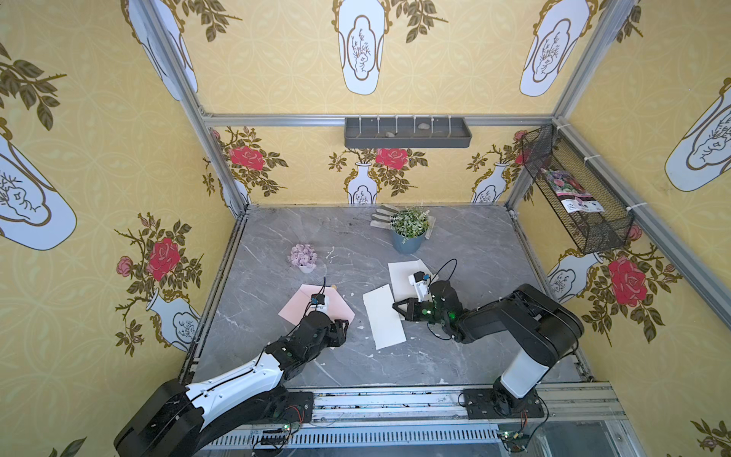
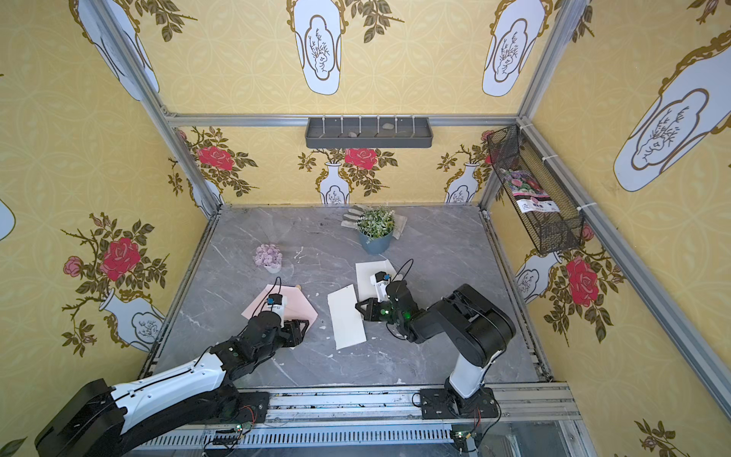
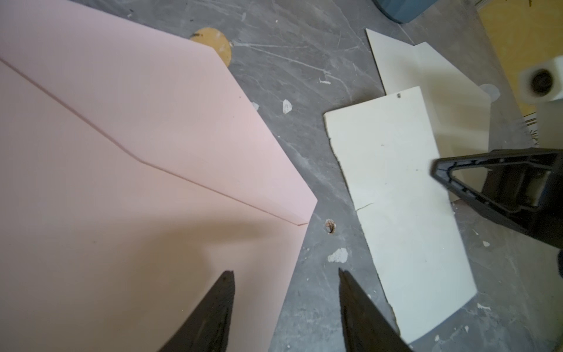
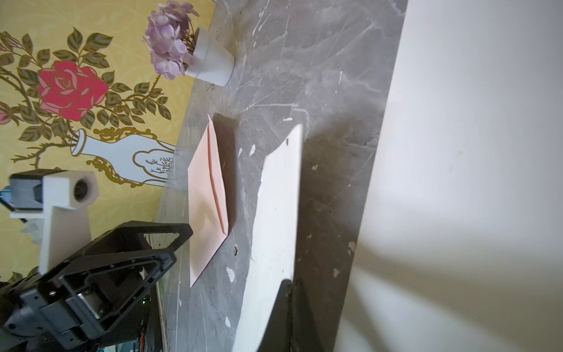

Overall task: Take the letter paper out of the envelope
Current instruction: Move the envelope to the center of the board.

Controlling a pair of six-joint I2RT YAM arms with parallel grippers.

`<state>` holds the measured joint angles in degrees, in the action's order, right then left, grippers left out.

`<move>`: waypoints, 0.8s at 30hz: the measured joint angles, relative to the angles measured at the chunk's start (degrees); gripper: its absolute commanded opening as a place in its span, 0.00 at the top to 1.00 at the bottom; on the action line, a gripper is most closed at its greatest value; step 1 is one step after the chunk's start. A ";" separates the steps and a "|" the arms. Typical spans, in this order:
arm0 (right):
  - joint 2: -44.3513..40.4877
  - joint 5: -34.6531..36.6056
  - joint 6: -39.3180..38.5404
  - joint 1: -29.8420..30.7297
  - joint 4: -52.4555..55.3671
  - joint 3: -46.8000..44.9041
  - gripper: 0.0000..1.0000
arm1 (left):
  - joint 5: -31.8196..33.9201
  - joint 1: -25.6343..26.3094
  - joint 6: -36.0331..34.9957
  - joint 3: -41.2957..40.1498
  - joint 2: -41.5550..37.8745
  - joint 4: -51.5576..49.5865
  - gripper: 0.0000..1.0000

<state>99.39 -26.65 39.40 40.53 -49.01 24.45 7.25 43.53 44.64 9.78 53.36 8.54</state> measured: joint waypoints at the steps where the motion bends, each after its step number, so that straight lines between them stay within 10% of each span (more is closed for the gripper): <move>1: 0.81 0.17 0.02 0.37 -0.48 0.39 1.00 | -0.17 0.02 0.00 -0.26 -0.52 0.07 0.43; 24: 1.14 3.37 -0.66 3.78 3.69 6.40 1.00 | 9.14 -1.92 7.74 -1.77 1.99 -1.81 0.44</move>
<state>100.53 -23.29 38.74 44.31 -45.32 30.85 16.38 41.60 52.38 8.01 55.35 6.72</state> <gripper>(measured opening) 0.054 0.560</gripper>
